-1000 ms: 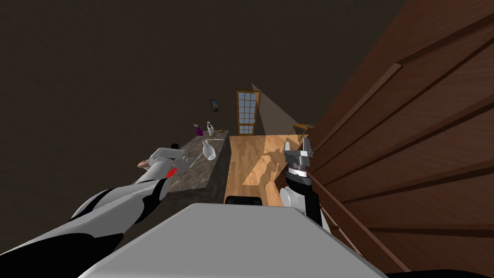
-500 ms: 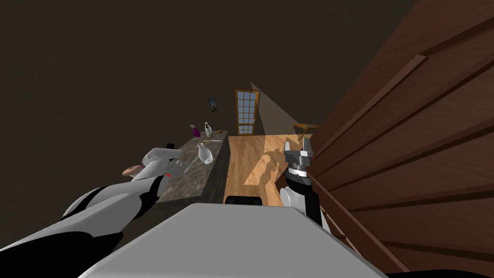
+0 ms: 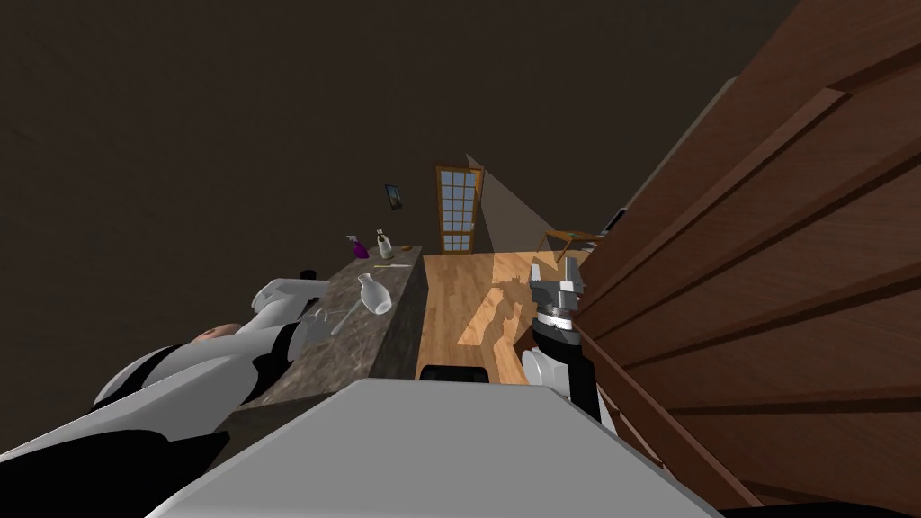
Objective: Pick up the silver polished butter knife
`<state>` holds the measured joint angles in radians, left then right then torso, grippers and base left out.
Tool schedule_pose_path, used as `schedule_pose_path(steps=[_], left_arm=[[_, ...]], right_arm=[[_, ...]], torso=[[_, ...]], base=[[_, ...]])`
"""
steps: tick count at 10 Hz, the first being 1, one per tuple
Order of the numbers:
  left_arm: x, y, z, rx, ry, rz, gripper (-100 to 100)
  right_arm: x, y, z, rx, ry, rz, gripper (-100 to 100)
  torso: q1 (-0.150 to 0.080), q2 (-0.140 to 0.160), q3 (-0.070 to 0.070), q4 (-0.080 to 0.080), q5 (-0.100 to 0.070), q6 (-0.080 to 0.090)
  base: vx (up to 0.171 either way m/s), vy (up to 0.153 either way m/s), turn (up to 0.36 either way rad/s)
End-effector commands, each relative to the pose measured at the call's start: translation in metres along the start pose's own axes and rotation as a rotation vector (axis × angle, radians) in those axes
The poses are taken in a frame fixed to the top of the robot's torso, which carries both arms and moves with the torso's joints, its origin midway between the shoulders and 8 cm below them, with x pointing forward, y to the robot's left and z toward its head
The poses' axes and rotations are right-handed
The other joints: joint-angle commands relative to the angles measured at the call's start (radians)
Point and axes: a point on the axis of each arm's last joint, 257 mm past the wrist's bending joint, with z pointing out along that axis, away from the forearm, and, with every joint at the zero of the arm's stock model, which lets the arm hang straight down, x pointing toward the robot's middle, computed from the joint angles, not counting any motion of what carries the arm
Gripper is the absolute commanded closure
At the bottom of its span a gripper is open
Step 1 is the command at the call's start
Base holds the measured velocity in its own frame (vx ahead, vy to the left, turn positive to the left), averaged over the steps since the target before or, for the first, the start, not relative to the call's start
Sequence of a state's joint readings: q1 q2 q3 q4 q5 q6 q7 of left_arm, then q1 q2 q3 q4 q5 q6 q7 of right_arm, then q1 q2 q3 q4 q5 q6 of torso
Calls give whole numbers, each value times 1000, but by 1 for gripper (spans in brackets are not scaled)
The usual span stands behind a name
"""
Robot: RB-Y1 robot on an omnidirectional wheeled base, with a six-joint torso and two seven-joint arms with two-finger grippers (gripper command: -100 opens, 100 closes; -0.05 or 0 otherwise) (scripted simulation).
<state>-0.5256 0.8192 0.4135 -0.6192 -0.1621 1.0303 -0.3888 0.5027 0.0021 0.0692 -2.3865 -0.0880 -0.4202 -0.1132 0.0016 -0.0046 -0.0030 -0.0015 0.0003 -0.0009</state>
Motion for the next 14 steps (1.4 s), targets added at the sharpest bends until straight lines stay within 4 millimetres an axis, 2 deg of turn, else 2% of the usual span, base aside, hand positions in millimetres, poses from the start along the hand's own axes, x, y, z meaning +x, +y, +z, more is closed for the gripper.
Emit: schedule_pose_path(steps=[1,2,4,6,8,9,10,11,14], left_arm=[[3,17,5,-52,30,-4,-100],[4,20,6,-57,33,-4,-100],[15,47,11,-136,86,-8,-100],[29,64,14,-187,132,-9,-100],[43,70,14,-207,164,-9,-100],[38,68,14,-203,156,-10,-100],[39,69,14,-203,158,-9,0],[50,73,21,-199,157,-6,-100],[53,74,23,-198,157,-5,-100]], right_arm=[[0,0,0,0,0,0,0],[0,0,0,0,0,0,0],[0,0,0,0,0,0,0],[0,0,0,0,0,0,0],[0,0,0,0,0,0,0],[0,0,0,0,0,0,0],[0,0,0,0,0,0,0],[0,0,0,0,0,0,0],[0,0,0,0,0,0,0]], torso=[[0,0,0,0,0,0],[1,1,0,0,0,0],[0,1,1,0,0,0],[0,-2,-1,-1,1,1],[1,-1,-1,0,1,1],[0,1,0,0,1,1],[-1,3,2,1,1,1],[-1,5,3,1,1,1],[2,5,3,1,1,0]], base=[[78,21,-28],[68,18,-13],[94,14,-27],[119,34,-35],[73,24,-40],[20,4,-7],[5,1,0],[13,40,41],[13,47,7]])
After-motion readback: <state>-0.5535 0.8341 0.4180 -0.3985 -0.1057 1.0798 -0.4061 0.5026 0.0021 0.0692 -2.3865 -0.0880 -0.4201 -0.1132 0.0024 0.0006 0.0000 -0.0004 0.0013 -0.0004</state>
